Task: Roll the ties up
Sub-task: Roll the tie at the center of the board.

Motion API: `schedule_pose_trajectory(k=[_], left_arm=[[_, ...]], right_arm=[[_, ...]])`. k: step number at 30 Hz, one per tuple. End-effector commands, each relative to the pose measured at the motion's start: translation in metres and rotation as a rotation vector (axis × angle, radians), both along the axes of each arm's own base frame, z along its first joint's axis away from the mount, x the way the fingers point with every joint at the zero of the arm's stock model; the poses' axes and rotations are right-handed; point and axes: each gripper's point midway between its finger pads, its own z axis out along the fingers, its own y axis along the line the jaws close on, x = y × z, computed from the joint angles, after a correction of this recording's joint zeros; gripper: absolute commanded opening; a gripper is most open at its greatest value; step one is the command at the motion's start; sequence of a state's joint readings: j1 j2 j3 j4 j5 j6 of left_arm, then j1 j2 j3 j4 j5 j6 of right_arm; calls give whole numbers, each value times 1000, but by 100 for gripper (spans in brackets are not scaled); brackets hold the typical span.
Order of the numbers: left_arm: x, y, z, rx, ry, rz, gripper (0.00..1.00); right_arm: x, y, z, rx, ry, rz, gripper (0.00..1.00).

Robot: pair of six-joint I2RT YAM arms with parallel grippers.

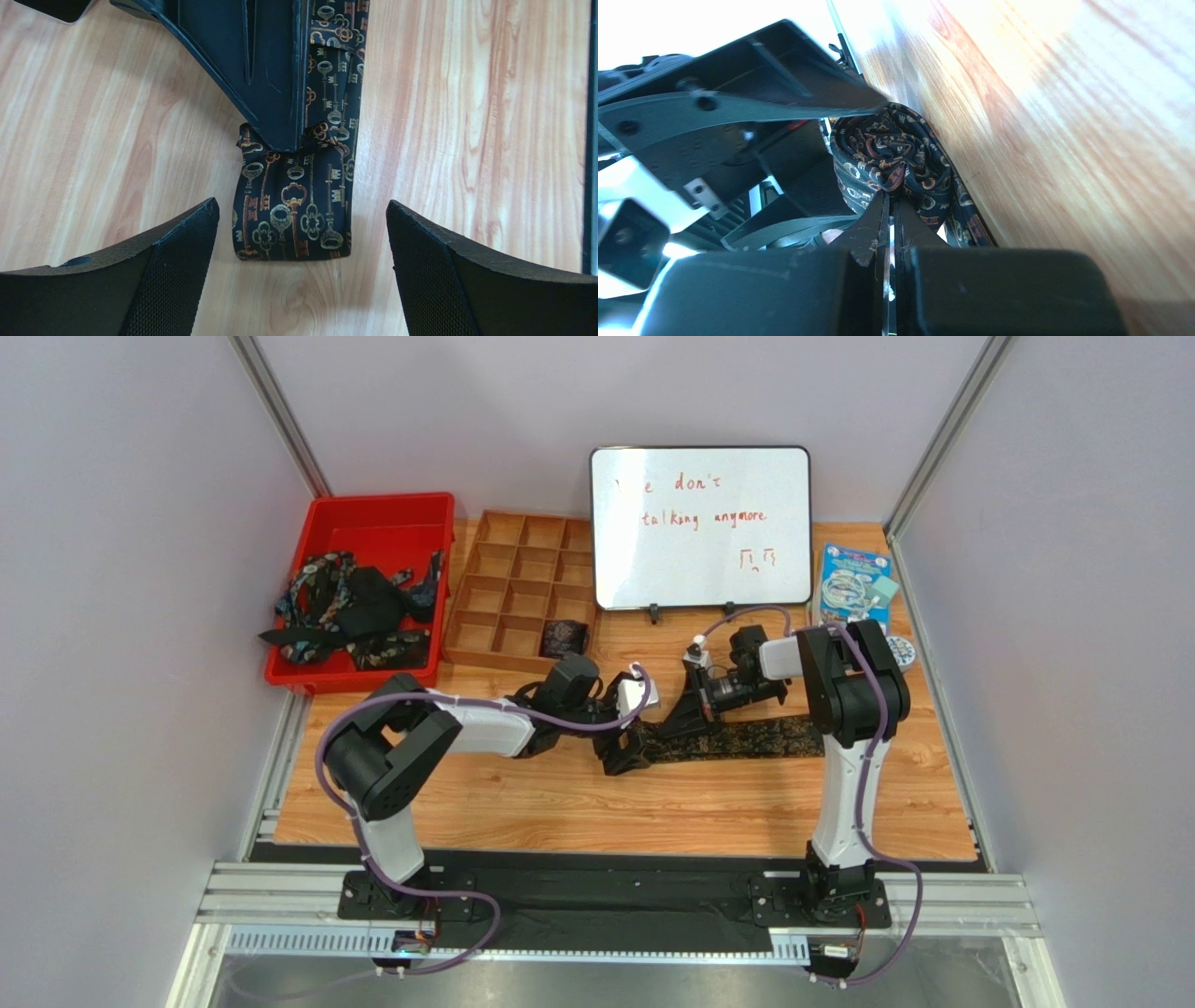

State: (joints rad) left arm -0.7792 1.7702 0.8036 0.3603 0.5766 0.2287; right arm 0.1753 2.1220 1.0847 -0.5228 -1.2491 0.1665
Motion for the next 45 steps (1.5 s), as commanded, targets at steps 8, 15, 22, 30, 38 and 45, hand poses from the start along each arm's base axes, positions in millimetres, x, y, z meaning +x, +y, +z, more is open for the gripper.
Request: schedule_pose_trajectory(k=[8,15,22,30,38,45], left_arm=[[7,-34,-15,-45,-77,-16,72],[-1,-17,-27,109,-54,-58,38],[2,-8,-28,250,-60,-56,18],[-13,-1,-42,400,-56,-111,16],[-16,3,-48,447,-55,-160,17],[-17,3,-49,452,-58,-171,19]], right_arm=[[-31,-20,-40,-162,197,-12,0],[-22,-19,-26,-148,140,22,4],[-2,-28,23,-144,18,30,33],[-1,-28,46,-167,-11,1,40],[-4,-8,29,-212,-10,0,32],[-11,-4,-23,-301,95,3,19]])
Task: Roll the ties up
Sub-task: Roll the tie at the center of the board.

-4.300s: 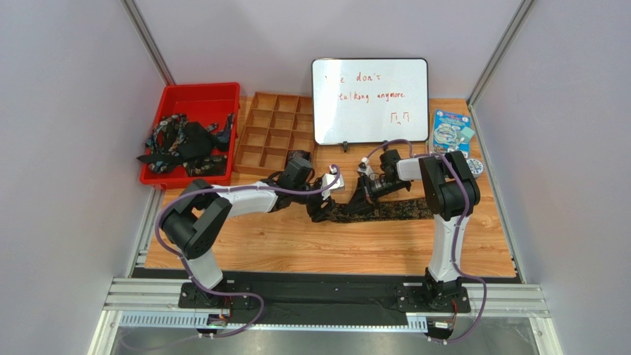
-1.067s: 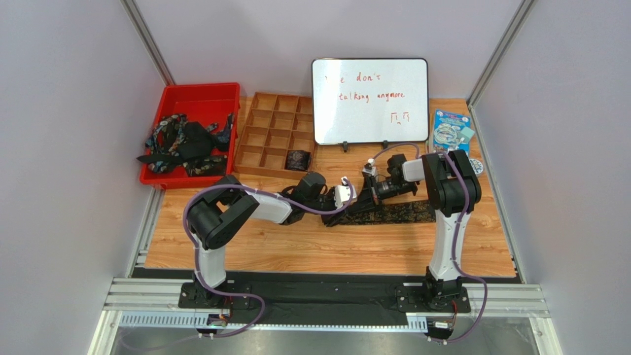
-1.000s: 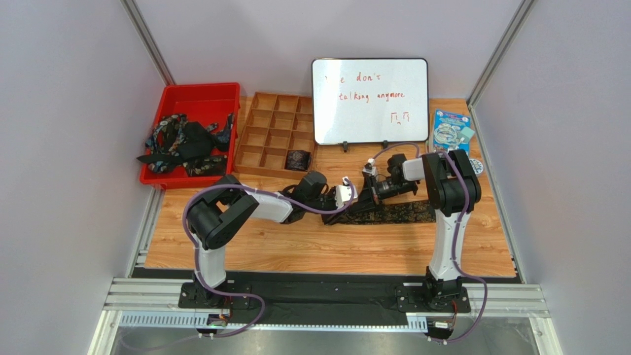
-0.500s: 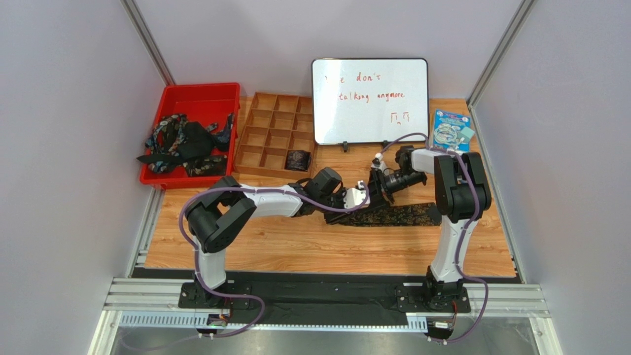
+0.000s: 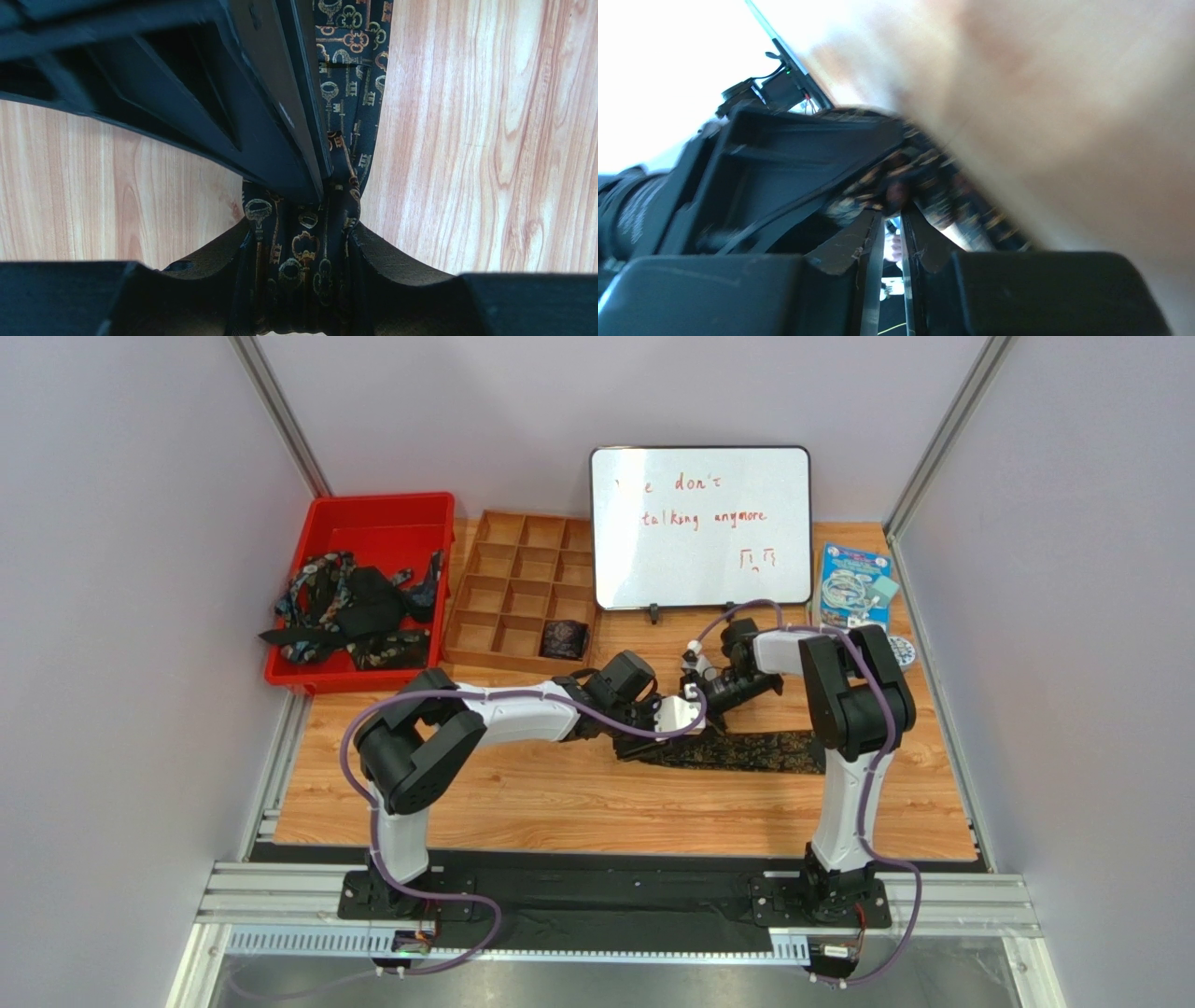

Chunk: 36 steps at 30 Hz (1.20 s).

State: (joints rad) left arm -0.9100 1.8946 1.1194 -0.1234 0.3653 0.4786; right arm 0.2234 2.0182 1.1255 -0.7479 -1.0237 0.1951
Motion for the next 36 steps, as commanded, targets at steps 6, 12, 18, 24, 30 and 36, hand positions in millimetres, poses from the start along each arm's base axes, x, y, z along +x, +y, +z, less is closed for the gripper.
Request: schedule_pose_trajectory(k=[6,12,18,24,30,36], left_arm=[[-18,25,-28,127,63,-32,22],[-18,27,-32,146,67,-34,18],[-20,30,-37,166,73,-34,17],[-18,28,-37,166,75,-37,17],[-18,28,-38,175,83,-38,17],[-20,29,-38,172,89,-40,17]], right_arm=[[6,-2,-44,-88,59,-38,32],[12,0,0,6,-15,-52,33],[11,1,42,68,-85,-54,34],[7,8,37,59,-63,-56,40],[6,14,17,4,-63,-28,41],[-3,14,-5,-44,-15,-8,42]])
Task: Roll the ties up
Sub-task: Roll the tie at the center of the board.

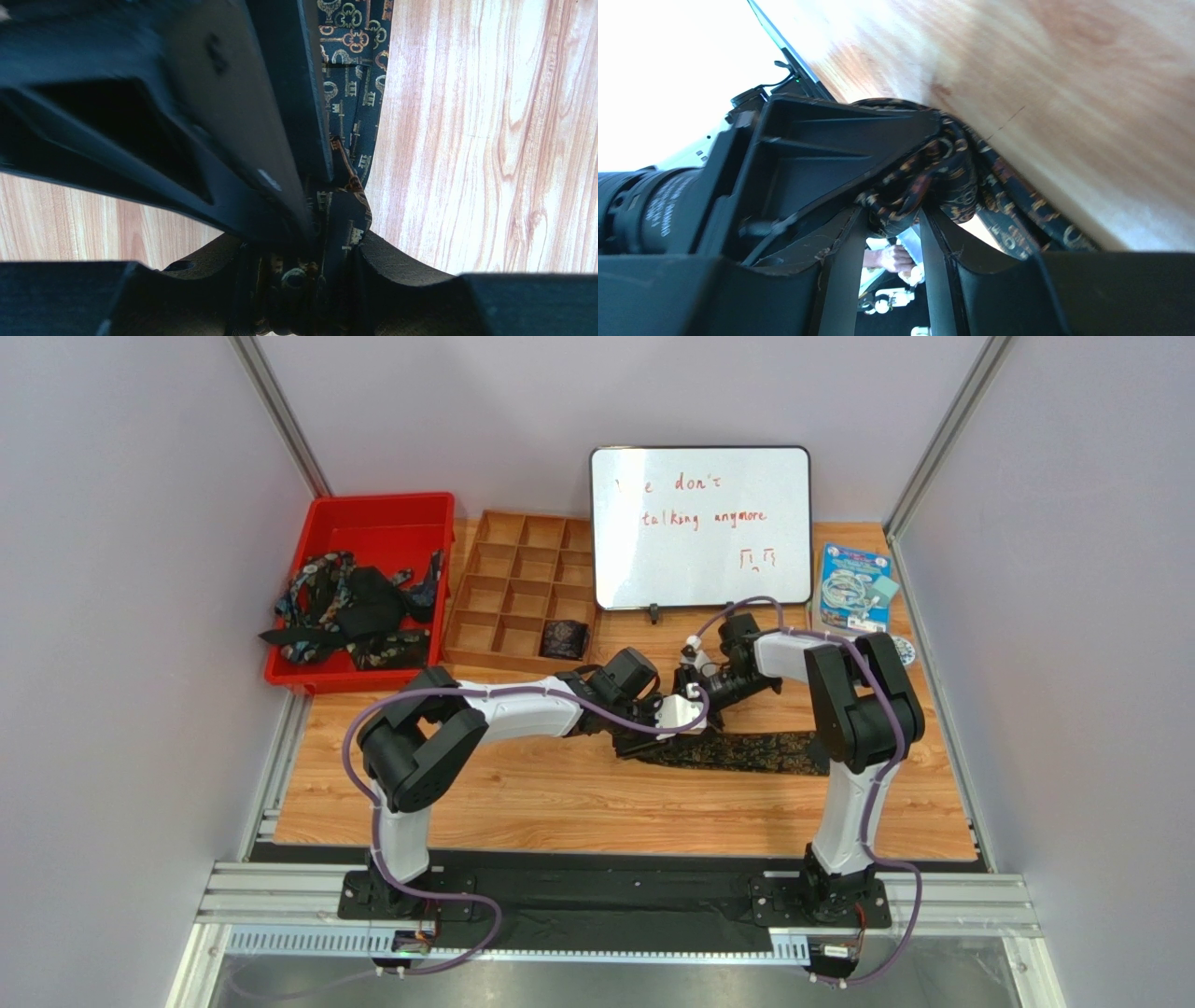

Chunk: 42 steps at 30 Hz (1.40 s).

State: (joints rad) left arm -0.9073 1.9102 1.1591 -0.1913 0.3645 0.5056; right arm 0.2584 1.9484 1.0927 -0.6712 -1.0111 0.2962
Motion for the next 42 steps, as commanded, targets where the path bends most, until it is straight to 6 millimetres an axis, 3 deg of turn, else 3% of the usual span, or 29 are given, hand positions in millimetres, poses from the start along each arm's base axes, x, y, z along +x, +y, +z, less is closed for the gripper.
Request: schedule_pose_trajectory(k=[1,5,13,15,20,27,37,39,42], left_arm=[[-20,26,-36,136,78,-20,17],[-23,29,-38,143,81,-25,17],[-25,31,-42,144,89,-22,16],[-24,29,-41,143,88,-22,16],[-23,29,-41,142,84,-19,16],[-26,30,-42,145,94,-19,16],[-28,28,-40,148,108,-47,16],[-28,28,-40,154,110,-48,16],[-28,26,-39,151,108,-51,16]], right_arm=[[-4,2,-20,-44,21,13,43],[-5,-4,-13,-37,7,28,44],[3,-11,45,90,-80,-3,35],[3,-8,49,101,-76,-13,31],[4,-3,37,83,-49,-24,29],[2,8,-1,12,-43,-5,41],[3,18,-4,-28,-130,27,43],[5,17,-6,-42,-139,23,39],[3,17,-11,-49,-122,31,16]])
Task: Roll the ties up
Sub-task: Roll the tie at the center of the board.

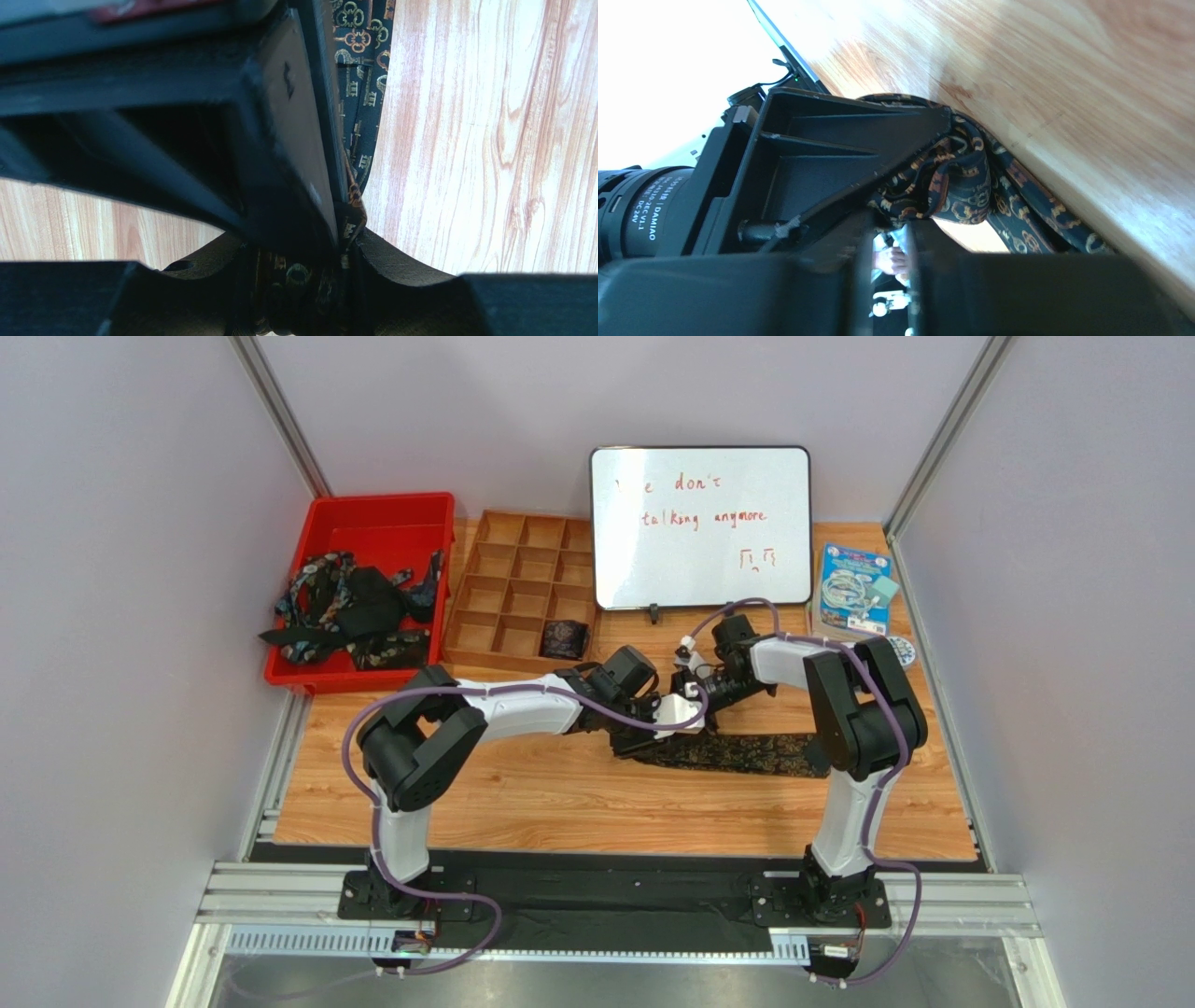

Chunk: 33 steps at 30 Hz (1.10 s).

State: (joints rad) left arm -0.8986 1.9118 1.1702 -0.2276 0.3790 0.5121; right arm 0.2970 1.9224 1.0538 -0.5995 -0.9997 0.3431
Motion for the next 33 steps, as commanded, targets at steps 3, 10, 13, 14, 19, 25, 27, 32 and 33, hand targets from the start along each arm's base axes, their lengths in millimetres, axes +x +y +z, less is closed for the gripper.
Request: schedule_pose_trajectory(k=[3,10,13,14,19,25,27,32,33], left_arm=[[-26,24,-37,138,82,-48,16],[-31,26,-31,108,73,-55,28],[-30,23,-21,66,67,-49,45],[-29,22,-17,48,71,-41,49],[-21,14,7,-79,61,-21,64],[-12,6,33,-265,23,-16,74],[-15,6,36,-299,22,-22,74],[-4,-6,39,-366,32,47,75],[-3,-9,40,-374,36,52,75]], right_arm=[[8,4,-12,-51,-81,18,4],[6,-6,-17,-16,-10,-9,0],[3,-14,-23,15,57,-36,0],[3,-17,-23,26,69,-46,0],[-1,-25,-30,20,105,-61,0],[-5,-35,-35,7,133,-66,0],[-8,-39,-35,6,140,-64,0],[-12,-39,-33,31,146,-52,0],[-12,-39,-33,33,144,-50,0]])
